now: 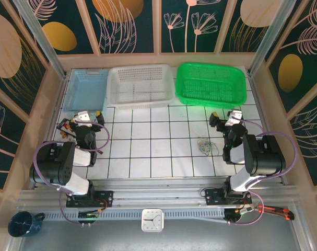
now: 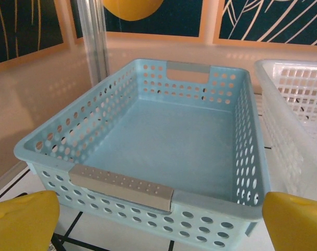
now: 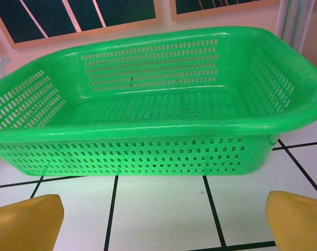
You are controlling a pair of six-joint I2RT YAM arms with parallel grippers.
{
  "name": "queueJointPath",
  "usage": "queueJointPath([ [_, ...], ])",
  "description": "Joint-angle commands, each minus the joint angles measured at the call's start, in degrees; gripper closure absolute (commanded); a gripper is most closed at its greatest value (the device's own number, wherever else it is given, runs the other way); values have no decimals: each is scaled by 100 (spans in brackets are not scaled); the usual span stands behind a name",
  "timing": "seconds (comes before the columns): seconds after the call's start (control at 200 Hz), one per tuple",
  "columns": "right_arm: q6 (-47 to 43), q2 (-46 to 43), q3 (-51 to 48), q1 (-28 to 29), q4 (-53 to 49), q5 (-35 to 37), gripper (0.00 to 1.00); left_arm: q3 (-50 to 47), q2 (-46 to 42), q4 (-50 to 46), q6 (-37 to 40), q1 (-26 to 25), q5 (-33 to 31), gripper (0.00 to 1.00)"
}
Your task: Untangle the cables
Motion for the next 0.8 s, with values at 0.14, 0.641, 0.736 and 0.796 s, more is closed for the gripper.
queueJointPath([
  [0.14,-11,-252,29,-44,81,-6,1,-161,-150,482,-190,49,-236,1],
  [0.641,2255,-2339,1950,-269,-4810,454,1,365,-1627,-1486,-314,31,-281,1],
  [0.736,2401,-2413,2155,-359,-4998,-375,1,674,-2087,-2326,-661,32,-90,1],
  [0.796,2416,-2581,2161,-358,-4987,-997,1,863,-2313,-2878,-968,31,19,1],
])
